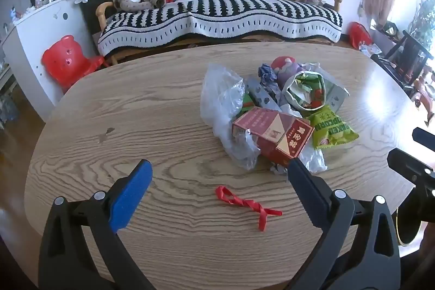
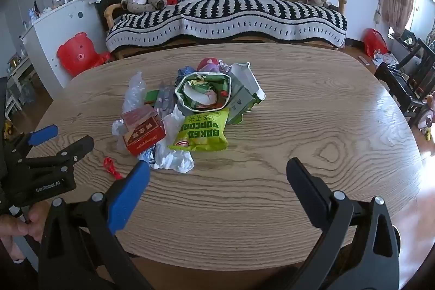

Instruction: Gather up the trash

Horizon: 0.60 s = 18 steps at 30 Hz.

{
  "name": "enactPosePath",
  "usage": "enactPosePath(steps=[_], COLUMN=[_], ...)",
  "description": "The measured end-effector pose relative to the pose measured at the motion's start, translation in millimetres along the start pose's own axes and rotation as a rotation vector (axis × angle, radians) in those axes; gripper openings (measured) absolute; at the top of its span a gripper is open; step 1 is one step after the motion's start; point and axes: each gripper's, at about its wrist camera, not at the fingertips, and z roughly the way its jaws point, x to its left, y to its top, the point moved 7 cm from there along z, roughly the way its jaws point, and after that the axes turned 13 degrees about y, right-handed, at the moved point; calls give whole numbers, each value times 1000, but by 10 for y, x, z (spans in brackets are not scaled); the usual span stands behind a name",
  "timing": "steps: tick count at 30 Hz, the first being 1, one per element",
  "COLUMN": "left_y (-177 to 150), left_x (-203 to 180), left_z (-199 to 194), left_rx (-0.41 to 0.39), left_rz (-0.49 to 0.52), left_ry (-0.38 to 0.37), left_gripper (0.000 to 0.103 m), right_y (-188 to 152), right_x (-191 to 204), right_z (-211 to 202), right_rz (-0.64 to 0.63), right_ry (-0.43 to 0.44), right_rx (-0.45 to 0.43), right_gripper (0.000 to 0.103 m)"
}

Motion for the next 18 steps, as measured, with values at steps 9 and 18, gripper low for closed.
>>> enactPosePath(steps=[9, 18], left_y=[29, 33], left_x=[28, 19], left_z=[-57, -55], left_rx=[2, -3], left_rz=[0, 5], left_ry=[-1, 10], left_gripper=[97, 97], right_y=[-5, -3], right_x=[9, 17], right_z=[1, -2], right_rz=[0, 5], right_ry=[3, 9], right_rx=[1, 2], right_gripper=[97, 97])
